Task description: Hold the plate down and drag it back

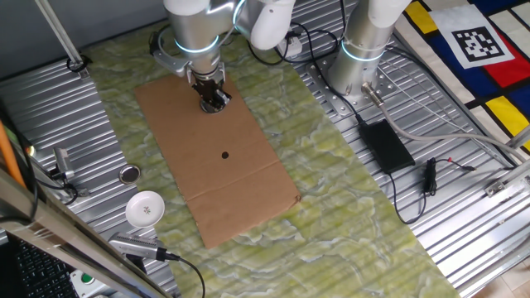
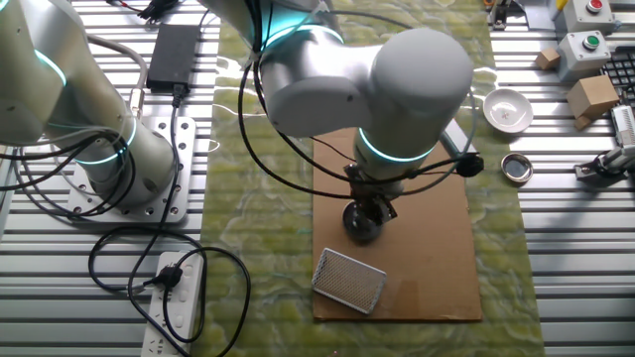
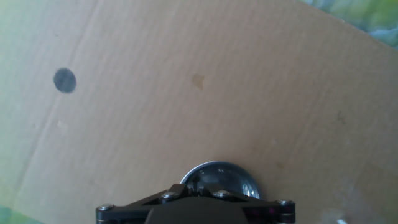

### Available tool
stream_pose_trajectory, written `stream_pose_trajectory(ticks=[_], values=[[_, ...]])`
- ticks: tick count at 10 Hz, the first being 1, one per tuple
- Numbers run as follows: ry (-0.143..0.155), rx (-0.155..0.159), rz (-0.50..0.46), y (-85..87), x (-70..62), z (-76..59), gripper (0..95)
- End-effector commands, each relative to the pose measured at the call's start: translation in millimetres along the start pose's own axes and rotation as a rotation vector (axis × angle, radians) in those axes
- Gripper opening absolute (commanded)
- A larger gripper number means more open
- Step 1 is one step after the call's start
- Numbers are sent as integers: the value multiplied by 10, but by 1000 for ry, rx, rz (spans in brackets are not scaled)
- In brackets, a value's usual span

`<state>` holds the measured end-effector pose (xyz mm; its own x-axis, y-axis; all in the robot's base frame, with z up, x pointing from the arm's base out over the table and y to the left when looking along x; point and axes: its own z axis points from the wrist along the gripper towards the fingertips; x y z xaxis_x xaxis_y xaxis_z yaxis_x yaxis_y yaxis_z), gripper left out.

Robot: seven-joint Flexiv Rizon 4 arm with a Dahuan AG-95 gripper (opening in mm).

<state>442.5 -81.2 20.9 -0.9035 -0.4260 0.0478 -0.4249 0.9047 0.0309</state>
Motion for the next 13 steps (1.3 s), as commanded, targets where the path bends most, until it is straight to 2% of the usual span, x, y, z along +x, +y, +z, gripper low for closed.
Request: stream_pose_trajectory(ticks=[1,8,11,13], values=[[-2,-4,18,70,-28,-35,0],[-19,-12,69,231,-76,-10,0],[-31,-41,126,321,-98,-6,0],[-35,-60,162,431,-119,-75,0]])
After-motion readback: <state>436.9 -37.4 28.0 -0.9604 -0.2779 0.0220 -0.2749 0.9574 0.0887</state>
